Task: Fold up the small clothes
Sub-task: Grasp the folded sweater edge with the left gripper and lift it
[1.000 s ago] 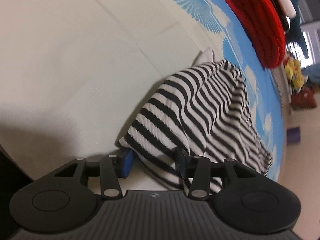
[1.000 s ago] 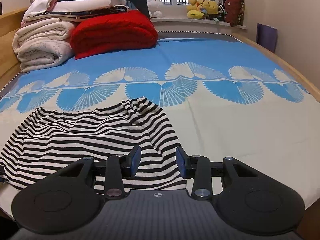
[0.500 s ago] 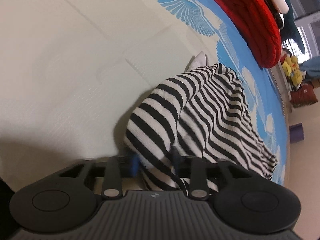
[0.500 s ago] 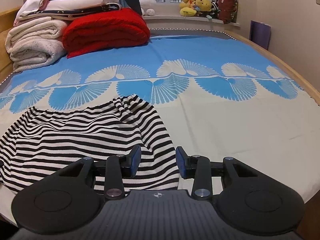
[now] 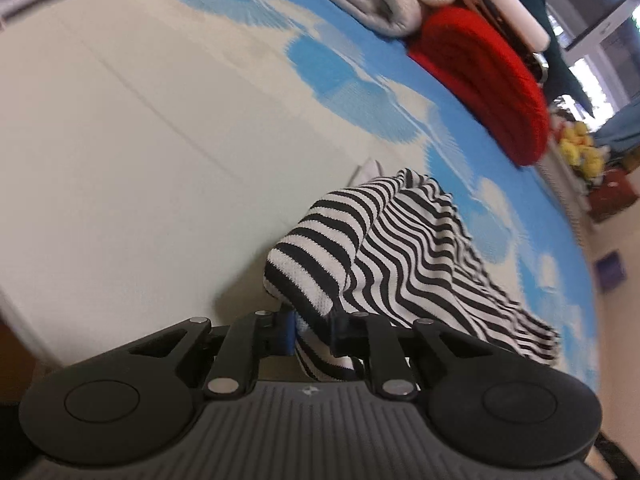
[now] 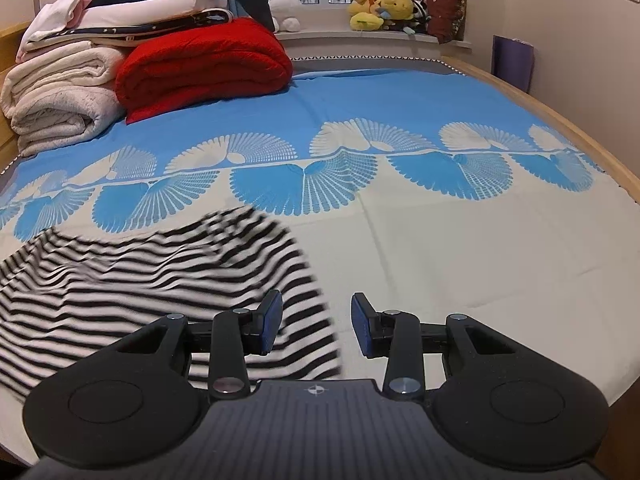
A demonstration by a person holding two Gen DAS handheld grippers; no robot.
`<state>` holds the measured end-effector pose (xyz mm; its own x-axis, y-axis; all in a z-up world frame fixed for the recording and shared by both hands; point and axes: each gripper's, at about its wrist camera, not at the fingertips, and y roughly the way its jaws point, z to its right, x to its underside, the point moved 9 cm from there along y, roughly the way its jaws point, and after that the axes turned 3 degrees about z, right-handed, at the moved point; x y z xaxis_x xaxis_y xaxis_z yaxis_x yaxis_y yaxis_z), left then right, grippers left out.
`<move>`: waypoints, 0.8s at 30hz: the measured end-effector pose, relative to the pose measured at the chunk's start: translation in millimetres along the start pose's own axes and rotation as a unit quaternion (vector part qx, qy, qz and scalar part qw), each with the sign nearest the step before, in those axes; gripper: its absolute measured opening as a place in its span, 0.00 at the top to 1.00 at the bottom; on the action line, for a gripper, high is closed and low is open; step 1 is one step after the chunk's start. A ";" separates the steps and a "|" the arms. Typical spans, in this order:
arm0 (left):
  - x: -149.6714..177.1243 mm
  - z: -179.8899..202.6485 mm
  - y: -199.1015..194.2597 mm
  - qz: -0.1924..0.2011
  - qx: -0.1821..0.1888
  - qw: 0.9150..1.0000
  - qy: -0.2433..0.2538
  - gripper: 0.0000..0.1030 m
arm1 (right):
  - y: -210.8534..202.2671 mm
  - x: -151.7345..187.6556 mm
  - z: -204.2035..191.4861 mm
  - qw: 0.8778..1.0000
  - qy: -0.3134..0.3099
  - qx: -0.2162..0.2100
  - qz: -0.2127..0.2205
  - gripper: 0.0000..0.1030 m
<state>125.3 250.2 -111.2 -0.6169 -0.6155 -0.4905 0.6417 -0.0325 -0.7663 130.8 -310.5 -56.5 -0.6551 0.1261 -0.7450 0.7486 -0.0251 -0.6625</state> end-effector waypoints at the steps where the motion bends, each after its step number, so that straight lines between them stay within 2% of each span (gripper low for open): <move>1: -2.0 -5.2 -3.3 0.004 -0.011 1.000 0.004 0.85 | 0.8 0.0 -0.4 1.000 -0.001 0.000 -0.001 0.62; 3: -5.1 -9.6 -9.2 0.010 -0.026 1.000 0.013 0.85 | 2.4 0.3 -1.0 1.000 -0.003 0.002 -0.003 0.62; 7: -7.1 14.6 -25.1 0.034 -0.020 0.997 0.063 0.85 | 2.9 0.0 3.5 1.000 0.000 0.006 -0.005 0.62; 10: -5.3 68.8 -40.2 0.065 0.023 0.990 0.126 0.85 | 0.5 -1.5 10.4 1.000 0.009 0.009 -0.002 0.62; 12: 3.7 109.8 -50.4 0.077 0.062 0.981 0.164 0.85 | -1.7 -1.0 16.6 1.000 0.014 0.011 0.001 0.62; 15: 28.1 172.6 -59.7 0.074 0.129 0.967 0.205 0.86 | -5.7 -0.4 27.4 1.000 0.023 0.014 0.004 0.62; 19: 79.3 254.8 -66.6 0.056 0.207 0.942 0.258 0.86 | -12.0 2.0 41.9 0.999 0.032 0.018 0.008 0.62; 21: 114.2 293.7 -65.5 0.034 0.240 0.927 0.287 0.86 | -14.1 3.7 48.4 0.999 0.035 0.022 0.009 0.62; 24: 173.9 340.6 -50.7 -0.014 0.270 0.902 0.338 0.86 | -19.4 6.3 56.0 0.999 0.044 0.028 0.010 0.62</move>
<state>140.7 -123.4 -16.3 -0.6562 0.0052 -0.7546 0.6374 -0.5314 -0.5580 106.4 -364.7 -52.7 -0.6273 0.2113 -0.7496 0.7526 -0.0830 -0.6532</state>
